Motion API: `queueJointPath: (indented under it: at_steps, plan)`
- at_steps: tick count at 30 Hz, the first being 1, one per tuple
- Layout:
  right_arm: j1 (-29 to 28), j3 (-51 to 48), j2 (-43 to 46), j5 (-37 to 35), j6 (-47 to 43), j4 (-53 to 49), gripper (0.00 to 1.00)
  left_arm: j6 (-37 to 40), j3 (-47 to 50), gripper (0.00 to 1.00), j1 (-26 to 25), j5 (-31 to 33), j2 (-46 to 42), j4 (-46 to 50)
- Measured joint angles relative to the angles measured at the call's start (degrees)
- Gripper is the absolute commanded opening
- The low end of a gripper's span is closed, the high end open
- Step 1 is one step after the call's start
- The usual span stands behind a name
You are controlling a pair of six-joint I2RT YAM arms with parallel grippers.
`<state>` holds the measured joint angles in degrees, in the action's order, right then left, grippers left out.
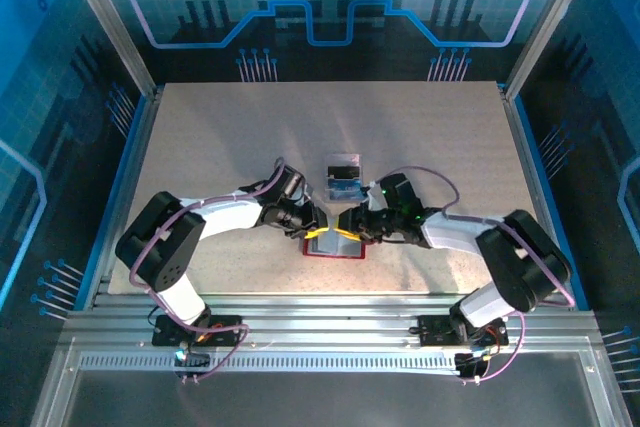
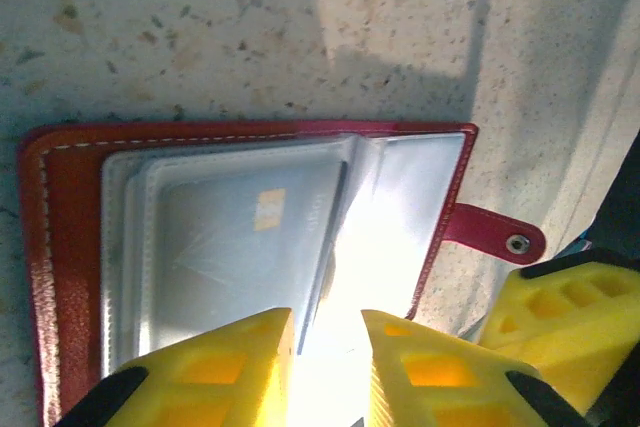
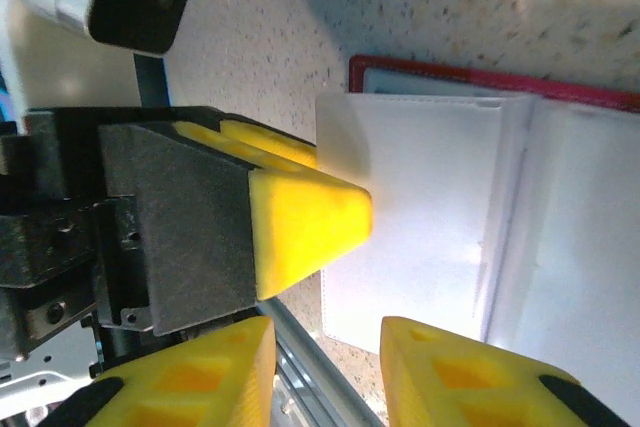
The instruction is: Take the credit cards out of the card holder
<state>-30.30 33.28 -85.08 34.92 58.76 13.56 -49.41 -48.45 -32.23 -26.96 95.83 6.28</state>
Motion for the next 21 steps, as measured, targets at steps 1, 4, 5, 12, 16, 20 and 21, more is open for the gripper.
queueJointPath:
  at_steps: [1,4,5,12,16,20,21]
  plan:
    - [0.9,0.2,1.7,-0.5,-1.0,-2.5,0.34,0.0,-0.4,0.29,0.0,-0.1,-0.3,0.3]
    - [3.5,1.4,6.0,-2.1,-4.0,-9.5,0.35,0.3,-2.1,0.35,-0.4,-0.5,-0.8,1.3]
    - [4.3,1.9,7.3,-2.6,-4.9,-11.5,0.35,0.4,-2.6,0.36,-0.7,-0.6,-0.8,1.4]
    - [9.3,3.6,14.4,-4.4,-9.8,-21.6,0.36,1.1,-7.3,0.44,-3.5,-1.5,0.5,2.4]
    - [10.6,3.6,16.5,-4.7,-10.9,-24.9,0.36,1.3,-9.7,0.46,-5.1,-1.5,2.6,2.4]
    - [11.4,3.6,18.2,-4.8,-11.3,-26.5,0.36,1.3,-11.8,0.47,-6.5,-1.7,6.0,2.4]
    - [11.6,3.5,18.6,-4.7,-11.3,-26.7,0.36,1.3,-12.1,0.47,-6.8,-1.7,6.7,2.4]
